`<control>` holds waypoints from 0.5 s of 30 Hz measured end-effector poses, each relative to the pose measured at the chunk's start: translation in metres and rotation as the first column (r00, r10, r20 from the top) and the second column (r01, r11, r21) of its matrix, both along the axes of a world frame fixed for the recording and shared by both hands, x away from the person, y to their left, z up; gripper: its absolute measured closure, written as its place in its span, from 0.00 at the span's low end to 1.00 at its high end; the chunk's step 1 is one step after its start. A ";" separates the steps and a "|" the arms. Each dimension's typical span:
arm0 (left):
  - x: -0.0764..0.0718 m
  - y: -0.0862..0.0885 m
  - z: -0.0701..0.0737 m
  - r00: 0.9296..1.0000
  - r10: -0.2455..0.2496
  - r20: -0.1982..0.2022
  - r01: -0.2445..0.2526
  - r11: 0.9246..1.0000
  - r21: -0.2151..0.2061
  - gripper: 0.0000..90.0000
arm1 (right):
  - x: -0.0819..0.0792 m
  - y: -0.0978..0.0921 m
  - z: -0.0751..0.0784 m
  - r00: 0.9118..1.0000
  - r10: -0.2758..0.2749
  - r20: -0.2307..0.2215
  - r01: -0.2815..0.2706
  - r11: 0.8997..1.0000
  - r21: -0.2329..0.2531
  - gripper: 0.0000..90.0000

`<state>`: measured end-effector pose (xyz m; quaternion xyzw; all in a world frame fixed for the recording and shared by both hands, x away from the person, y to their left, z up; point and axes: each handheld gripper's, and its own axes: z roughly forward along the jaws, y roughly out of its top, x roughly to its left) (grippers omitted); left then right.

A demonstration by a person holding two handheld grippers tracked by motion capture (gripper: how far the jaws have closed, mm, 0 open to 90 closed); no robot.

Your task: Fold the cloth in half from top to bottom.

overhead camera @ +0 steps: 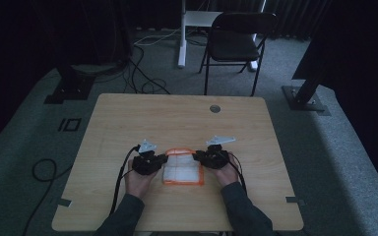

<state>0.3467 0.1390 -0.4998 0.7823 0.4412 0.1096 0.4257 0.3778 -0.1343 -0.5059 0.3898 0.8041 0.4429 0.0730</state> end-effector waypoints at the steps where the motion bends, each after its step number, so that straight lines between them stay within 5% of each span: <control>1: -0.001 0.000 0.000 1.000 -0.001 -0.001 0.001 1.000 0.000 0.92 | -0.001 0.000 0.000 1.000 0.002 -0.001 -0.002 1.000 -0.002 0.83; 15: -0.016 0.004 -0.010 1.000 -0.012 -0.021 0.013 1.000 0.016 0.90 | -0.018 -0.007 -0.007 1.000 0.022 -0.003 -0.022 1.000 -0.012 0.80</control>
